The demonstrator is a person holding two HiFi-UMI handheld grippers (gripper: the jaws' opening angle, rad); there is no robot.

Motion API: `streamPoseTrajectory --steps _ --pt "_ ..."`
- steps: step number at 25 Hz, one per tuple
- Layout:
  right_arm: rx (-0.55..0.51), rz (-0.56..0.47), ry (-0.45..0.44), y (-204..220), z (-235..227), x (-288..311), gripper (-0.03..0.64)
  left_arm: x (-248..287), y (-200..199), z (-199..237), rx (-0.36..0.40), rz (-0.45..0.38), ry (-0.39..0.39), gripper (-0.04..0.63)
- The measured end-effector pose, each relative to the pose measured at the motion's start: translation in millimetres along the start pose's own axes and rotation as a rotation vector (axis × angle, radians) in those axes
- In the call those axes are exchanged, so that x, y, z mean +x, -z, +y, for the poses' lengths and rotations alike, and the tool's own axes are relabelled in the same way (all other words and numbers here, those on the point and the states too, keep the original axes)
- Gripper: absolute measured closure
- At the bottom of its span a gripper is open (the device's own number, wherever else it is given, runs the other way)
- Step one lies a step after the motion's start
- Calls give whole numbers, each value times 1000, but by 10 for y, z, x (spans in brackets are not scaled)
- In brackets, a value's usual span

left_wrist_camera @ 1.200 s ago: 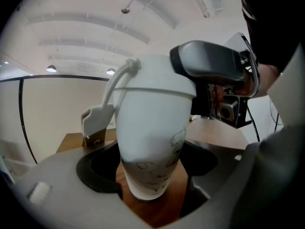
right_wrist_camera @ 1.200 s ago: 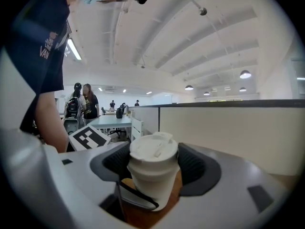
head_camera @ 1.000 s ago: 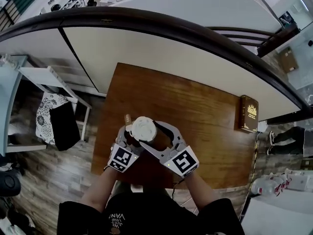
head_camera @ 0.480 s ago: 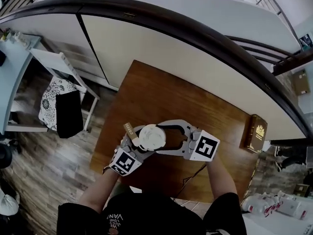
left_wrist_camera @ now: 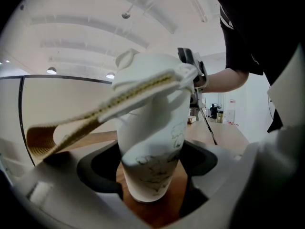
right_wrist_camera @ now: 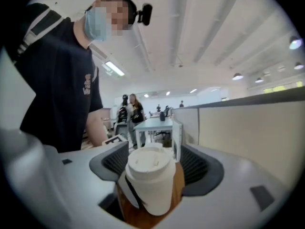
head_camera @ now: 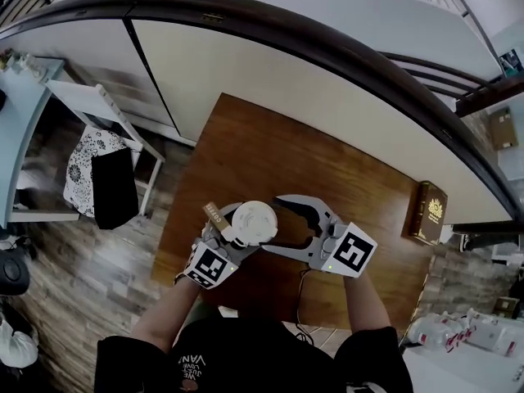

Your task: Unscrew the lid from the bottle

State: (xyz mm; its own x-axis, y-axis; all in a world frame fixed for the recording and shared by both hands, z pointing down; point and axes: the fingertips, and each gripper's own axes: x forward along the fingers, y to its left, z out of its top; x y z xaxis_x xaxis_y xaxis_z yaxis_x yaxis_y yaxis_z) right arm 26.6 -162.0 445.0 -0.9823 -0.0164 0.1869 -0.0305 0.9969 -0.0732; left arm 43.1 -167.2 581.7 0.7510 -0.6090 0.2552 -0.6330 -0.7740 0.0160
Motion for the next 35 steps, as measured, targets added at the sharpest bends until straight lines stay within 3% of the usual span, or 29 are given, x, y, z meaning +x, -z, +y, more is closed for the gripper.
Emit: streamPoseTrajectory --steps 3,7,12,17,20,23,28,35 --pt "81 -126 244 -66 -102 -112 311 0 21 15 -5 4 -6 210" --pt "159 -137 520 51 -140 -159 296 23 40 6 -6 16 -12 210" --pt "216 -160 646 57 -36 -37 288 41 78 5 -7 34 -31 212" --pt "177 -47 707 196 15 76 288 51 103 -23 -15 50 -27 213" --pt "172 1 676 250 8 100 290 58 102 -18 -17 49 -26 215" --pt "123 44 583 257 11 120 290 63 108 -22 -19 47 -20 216" --pt "46 88 304 232 40 138 290 71 106 -28 -20 37 -25 216" --pt "-19 68 -131 153 61 147 290 89 91 -16 -16 28 -25 216"
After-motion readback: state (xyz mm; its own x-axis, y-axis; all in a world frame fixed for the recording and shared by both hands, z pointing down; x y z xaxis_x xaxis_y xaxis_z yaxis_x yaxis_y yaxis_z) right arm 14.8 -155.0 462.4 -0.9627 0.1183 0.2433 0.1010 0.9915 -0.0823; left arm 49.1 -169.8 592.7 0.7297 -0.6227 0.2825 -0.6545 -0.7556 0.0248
